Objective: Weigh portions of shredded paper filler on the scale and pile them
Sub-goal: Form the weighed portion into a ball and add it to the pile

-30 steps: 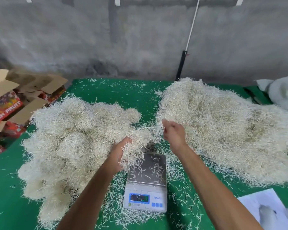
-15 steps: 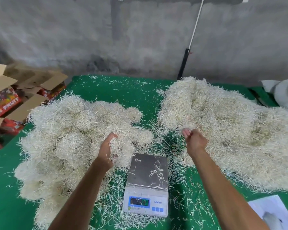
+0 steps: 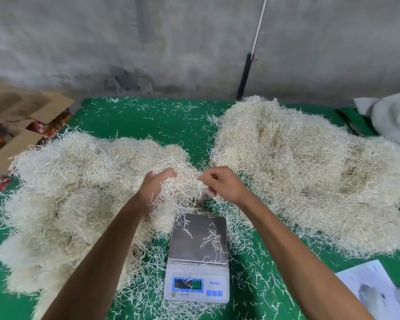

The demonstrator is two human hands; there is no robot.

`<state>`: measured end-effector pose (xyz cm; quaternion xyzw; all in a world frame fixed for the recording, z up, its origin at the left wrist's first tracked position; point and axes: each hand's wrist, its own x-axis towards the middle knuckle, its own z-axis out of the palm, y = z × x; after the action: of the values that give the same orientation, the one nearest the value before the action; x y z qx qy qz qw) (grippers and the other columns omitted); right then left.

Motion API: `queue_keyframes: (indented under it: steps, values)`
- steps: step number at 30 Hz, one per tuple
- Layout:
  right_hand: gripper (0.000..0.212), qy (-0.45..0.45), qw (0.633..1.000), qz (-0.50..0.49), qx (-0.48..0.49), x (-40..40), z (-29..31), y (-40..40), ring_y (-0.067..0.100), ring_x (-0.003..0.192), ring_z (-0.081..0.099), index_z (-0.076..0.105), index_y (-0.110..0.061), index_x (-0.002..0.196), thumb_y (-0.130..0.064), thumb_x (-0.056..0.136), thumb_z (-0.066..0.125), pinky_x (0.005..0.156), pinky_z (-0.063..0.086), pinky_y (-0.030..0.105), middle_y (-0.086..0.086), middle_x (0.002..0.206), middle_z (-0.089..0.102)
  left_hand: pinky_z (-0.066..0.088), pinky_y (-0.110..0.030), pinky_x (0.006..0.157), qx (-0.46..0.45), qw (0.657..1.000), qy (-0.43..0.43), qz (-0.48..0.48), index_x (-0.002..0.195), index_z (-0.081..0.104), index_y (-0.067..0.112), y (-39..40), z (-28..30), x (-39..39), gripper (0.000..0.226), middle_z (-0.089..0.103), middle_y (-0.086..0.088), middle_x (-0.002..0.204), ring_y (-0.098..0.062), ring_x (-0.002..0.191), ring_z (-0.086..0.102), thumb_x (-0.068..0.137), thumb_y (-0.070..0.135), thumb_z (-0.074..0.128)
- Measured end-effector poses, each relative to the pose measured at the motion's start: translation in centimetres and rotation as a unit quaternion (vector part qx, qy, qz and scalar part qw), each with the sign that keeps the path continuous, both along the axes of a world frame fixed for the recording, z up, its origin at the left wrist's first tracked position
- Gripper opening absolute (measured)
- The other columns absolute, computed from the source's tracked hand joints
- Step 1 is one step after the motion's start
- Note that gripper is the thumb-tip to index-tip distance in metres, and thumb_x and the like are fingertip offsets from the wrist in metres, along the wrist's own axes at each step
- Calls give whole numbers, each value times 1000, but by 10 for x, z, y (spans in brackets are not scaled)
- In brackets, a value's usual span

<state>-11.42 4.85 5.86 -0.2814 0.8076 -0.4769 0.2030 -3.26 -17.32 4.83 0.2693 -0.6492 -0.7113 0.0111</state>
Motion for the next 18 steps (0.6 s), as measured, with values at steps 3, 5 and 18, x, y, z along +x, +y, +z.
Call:
queue_keyframes:
  steps: [3,5,18]
  values:
    - [30,20,999,-8,24,-2,-9,5,7,54,51,64,-20,78,-37,103,61,56,49,25,-6,67,59,55,-24,46,-6,1000,-5,7,100,67,13,-2,0,5,37,74,3,69,-13,61,71,75,37,79]
    - [30,28,999,-25,18,-6,-16,8,12,56,49,64,-24,76,-36,104,60,53,45,28,-5,67,58,57,-25,46,-4,1000,-12,-7,98,69,12,3,-2,9,65,73,-3,74,-11,62,70,48,48,90]
    - [35,9,944,-328,46,-57,-60,68,19,53,58,72,7,101,-23,107,55,48,57,29,11,79,69,59,-25,51,56,997,-9,49,98,69,12,-35,-25,48,73,71,-3,84,-9,63,69,44,58,85]
